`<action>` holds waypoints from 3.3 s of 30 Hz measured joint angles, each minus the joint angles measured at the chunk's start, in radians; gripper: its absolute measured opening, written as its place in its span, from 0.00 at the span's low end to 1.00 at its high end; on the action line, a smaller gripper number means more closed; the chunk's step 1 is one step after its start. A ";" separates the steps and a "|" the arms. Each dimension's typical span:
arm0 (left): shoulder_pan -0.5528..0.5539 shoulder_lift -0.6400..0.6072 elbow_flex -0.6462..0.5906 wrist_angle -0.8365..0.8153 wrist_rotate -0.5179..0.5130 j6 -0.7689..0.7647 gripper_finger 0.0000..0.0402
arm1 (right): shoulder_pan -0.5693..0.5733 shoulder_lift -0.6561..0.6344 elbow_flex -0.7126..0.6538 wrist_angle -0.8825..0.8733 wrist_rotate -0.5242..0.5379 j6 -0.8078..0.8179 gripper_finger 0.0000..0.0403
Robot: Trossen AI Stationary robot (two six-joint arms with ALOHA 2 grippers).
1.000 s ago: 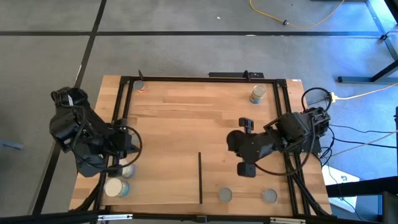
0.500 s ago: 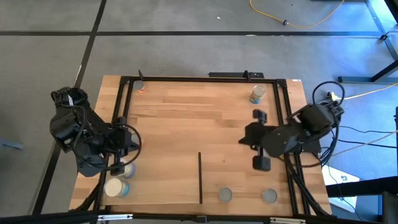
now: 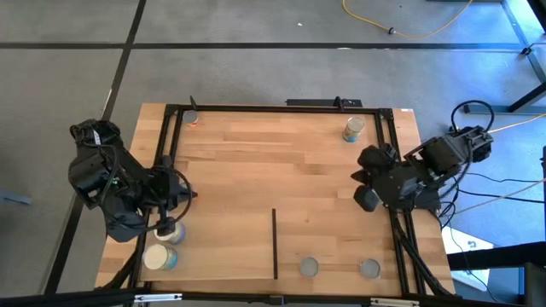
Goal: Pick and place cans onto a shelf
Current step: Put the canned peas on the shelf
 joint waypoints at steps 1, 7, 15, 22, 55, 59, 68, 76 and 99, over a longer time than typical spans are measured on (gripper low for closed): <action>0.001 0.000 0.000 0.000 -0.003 0.004 0.00 | -0.006 -0.015 -0.038 0.000 -0.027 0.049 0.00; 0.002 0.000 0.000 0.000 -0.084 0.007 0.00 | -0.039 -0.077 -0.232 0.001 -0.176 0.301 0.00; 0.021 -0.034 0.000 -0.001 -0.157 0.011 0.00 | -0.107 -0.113 -0.431 0.001 -0.363 0.535 0.00; 0.113 -0.044 0.000 -0.001 -0.149 0.063 0.00 | -0.156 -0.118 -0.551 0.001 -0.531 0.518 0.05; 0.289 -0.043 0.000 -0.001 -0.026 0.166 0.00 | -0.323 -0.123 -0.898 0.297 -0.582 0.460 0.27; 0.289 -0.043 0.000 -0.001 -0.026 0.165 0.00 | -0.323 -0.123 -0.899 0.296 -0.584 0.459 0.27; 0.289 -0.043 0.000 -0.001 -0.026 0.164 0.00 | -0.322 -0.123 -0.900 0.279 -0.533 0.460 0.09; 0.308 -0.043 0.000 -0.001 0.020 0.138 0.00 | -0.322 -0.122 -0.899 0.259 -0.500 0.459 0.01; 0.375 -0.043 0.000 -0.001 0.098 0.085 0.00 | -0.327 -0.081 -0.717 0.252 -0.515 0.066 0.00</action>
